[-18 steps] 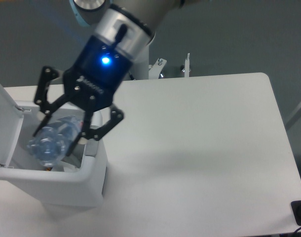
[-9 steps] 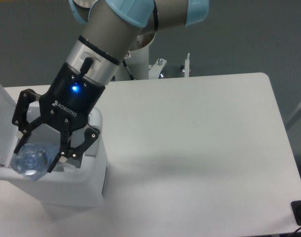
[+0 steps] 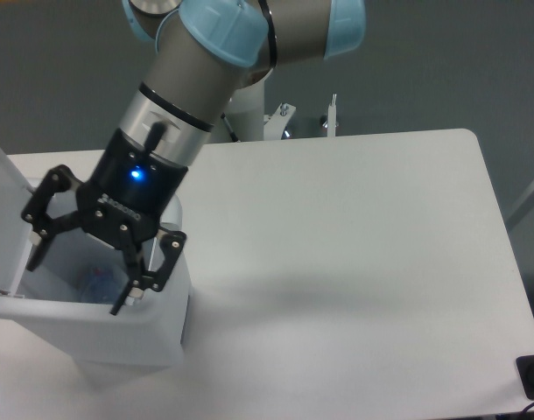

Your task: Place the trash in the trash can

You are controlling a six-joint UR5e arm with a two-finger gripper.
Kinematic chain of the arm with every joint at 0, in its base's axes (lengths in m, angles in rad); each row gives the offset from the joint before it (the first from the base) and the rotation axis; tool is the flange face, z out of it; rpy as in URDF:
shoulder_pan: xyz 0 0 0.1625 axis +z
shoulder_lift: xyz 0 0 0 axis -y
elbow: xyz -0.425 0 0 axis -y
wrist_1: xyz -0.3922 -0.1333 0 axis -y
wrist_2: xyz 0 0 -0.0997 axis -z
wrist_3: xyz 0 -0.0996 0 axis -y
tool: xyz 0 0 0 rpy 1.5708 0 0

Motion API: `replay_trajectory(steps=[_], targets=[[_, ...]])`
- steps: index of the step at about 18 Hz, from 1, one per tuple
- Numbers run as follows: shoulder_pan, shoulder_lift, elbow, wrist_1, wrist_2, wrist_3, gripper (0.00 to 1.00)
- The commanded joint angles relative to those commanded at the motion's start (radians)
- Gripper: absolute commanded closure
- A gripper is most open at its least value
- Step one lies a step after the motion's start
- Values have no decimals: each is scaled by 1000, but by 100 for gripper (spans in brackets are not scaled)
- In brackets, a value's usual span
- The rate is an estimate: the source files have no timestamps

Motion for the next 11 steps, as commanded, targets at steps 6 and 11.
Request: replay_trajectory(steps=[6, 11], targets=[[159, -3, -46, 0, 20, 27, 0], [262, -32, -78, -9, 26, 204, 0]])
